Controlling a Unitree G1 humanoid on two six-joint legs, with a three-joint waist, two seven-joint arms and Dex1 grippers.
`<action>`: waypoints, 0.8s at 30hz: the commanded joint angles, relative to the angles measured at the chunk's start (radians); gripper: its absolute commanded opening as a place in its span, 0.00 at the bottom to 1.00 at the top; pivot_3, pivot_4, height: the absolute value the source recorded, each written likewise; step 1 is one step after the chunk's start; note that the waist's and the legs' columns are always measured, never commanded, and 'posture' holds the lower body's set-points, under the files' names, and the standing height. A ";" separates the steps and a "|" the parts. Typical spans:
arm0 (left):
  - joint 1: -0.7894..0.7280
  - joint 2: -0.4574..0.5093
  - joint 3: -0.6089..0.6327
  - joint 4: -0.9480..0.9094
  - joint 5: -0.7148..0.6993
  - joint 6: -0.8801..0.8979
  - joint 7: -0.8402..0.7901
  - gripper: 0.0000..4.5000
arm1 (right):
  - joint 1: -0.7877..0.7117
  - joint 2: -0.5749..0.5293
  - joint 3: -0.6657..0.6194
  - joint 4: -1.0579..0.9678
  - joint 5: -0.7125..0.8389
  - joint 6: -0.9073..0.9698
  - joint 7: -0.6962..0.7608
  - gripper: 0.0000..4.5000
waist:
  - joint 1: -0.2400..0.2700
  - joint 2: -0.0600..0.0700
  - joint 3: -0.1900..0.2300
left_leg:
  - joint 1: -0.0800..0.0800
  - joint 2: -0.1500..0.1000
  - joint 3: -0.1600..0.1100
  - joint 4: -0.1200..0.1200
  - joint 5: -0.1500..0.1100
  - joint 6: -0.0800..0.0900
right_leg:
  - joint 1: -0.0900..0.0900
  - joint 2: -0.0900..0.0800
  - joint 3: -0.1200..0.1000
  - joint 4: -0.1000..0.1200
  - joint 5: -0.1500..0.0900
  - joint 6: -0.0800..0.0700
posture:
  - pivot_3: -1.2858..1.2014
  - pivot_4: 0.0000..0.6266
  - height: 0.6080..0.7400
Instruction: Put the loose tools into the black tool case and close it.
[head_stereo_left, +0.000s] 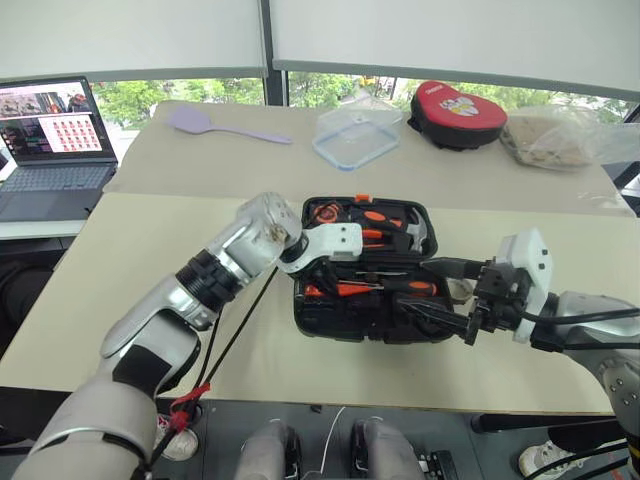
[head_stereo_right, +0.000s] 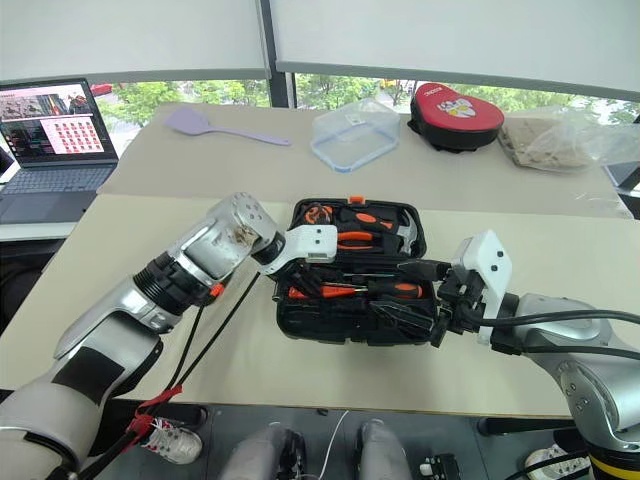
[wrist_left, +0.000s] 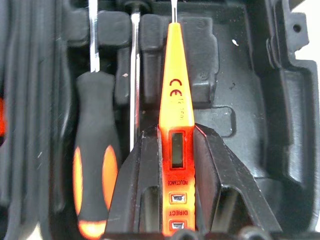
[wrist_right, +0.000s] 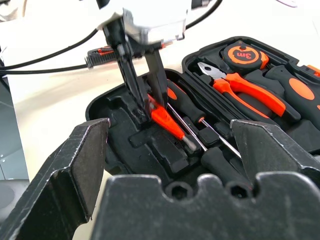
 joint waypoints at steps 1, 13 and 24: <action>-0.029 0.018 0.022 -0.054 0.002 0.011 -0.008 0.10 | 0.001 0.000 -0.019 -0.012 -0.003 -0.032 0.007 1.00 | 0.000 0.000 0.000 | 0.000 0.000 0.000 0.000 0.000 0.000 | 0.000 0.000 0.000 0.000 0.000 0.000 | 0.52 0.24 0.93; 0.025 -0.067 -0.043 0.040 0.072 -0.092 0.045 0.10 | 0.005 0.002 -0.027 -0.016 0.005 -0.031 -0.007 1.00 | 0.004 0.000 0.000 | 0.001 -0.001 0.000 0.001 0.000 0.001 | 0.002 0.000 0.000 0.000 0.000 0.001 | 0.52 0.24 0.93; 0.013 -0.086 -0.057 0.117 0.127 -0.149 0.046 0.32 | 0.024 0.018 -0.033 -0.032 0.010 -0.031 -0.041 1.00 | 0.015 0.000 0.000 | 0.002 -0.001 -0.002 0.003 -0.001 0.002 | 0.004 -0.002 -0.001 0.000 0.001 0.001 | 0.52 0.24 0.93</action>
